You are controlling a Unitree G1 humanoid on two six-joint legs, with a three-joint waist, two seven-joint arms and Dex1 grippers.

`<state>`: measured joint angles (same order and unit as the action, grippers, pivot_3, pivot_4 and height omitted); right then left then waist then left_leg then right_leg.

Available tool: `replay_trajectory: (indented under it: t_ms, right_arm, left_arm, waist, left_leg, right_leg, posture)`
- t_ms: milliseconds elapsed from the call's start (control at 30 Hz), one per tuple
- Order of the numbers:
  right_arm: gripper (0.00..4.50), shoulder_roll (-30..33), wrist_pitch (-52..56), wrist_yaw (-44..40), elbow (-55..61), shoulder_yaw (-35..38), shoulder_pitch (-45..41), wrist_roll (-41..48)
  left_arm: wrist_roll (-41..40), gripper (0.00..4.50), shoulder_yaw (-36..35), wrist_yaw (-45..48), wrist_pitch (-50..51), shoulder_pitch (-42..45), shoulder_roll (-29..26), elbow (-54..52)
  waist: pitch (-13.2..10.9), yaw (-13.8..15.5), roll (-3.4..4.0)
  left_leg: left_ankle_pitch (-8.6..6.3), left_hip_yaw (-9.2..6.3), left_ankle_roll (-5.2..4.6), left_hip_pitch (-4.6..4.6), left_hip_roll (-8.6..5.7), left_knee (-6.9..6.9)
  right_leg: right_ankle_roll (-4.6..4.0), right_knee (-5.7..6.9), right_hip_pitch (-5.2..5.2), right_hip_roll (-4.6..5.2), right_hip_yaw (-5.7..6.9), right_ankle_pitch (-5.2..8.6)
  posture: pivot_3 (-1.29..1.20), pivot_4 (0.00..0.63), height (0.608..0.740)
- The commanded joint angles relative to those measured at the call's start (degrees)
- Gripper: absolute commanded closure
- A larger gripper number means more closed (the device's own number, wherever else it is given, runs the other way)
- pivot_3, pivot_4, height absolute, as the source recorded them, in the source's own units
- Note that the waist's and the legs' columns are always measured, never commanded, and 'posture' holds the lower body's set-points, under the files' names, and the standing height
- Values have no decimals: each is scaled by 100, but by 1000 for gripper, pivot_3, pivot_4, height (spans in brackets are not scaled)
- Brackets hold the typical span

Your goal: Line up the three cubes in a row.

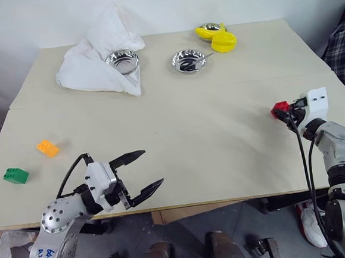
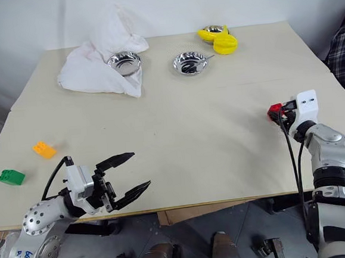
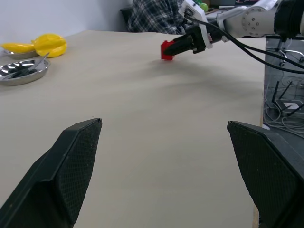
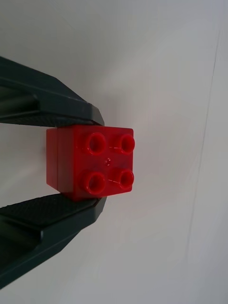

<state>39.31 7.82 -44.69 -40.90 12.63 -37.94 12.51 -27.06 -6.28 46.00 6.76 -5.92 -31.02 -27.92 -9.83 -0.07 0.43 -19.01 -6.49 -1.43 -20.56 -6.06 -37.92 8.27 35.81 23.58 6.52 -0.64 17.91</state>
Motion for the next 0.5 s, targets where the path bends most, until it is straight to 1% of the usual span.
replay_trajectory:
  t_ms: [33, 100, 167, 233, 300, 367, 500]
  right_arm:
    - [2983, 242, -656, -2090, 497, -498, -270, 251]
    - [2983, 247, -995, -3028, 424, -836, -518, 214]
    - [2983, 63, -1482, -3899, 172, -1226, -892, 98]
    - [2983, -109, -1915, -4515, -93, -1567, -1164, 102]
    - [2983, -169, -2265, -4747, -407, -1961, -1350, -37]
    - [2983, -280, -2498, -4781, -808, -2339, -1562, -88]
    - [2983, -445, -2666, -4781, -1474, -2744, -1886, 19]
  left_arm:
    - [-155, 0, -254, 304, -148, 31, -207, 176]
    - [-181, 0, -370, 476, -205, 45, -318, 371]
    - [-194, 0, -451, 617, -262, 73, -393, 544]
    - [-197, 0, -484, 704, -289, 125, -438, 661]
    - [-182, 0, -491, 766, -291, 171, -465, 715]
    - [-202, 0, -509, 813, -233, 141, -493, 689]
    - [-231, 0, -605, 797, -179, -2, -508, 579]
  waist:
    - [0, -8, 1]
    - [-3, -50, 4]
    - [-3, -68, 3]
    - [-3, -81, 3]
    - [-4, -83, 0]
    - [-6, -32, -1]
    - [-6, -8, -2]
  left_leg:
    - [0, 0, 0, -1, 1, 1]
    - [-1, 3, 1, 0, 4, 2]
    - [-2, 2, 3, 1, 9, 2]
    - [-3, 0, 5, 1, 9, 2]
    - [-4, -9, 7, 1, 11, 2]
    - [-5, -18, 6, -3, 7, 1]
    - [-7, -23, 3, -14, 2, 1]
  right_leg:
    - [0, -1, 1, 0, 1, 0]
    - [0, -3, 2, -3, 1, 0]
    - [0, -3, 1, -4, 6, 0]
    - [0, -3, 1, -3, 9, 0]
    - [0, -6, -1, -2, 15, 0]
    - [-1, -6, -1, 3, 20, 0]
    - [-1, -14, 6, 6, 20, 0]
  posture:
    - [0, 150, 740]
    - [0, 150, 740]
    - [0, 150, 740]
    - [0, 150, 740]
    - [0, 150, 740]
    - [0, 150, 740]
    - [0, 150, 740]
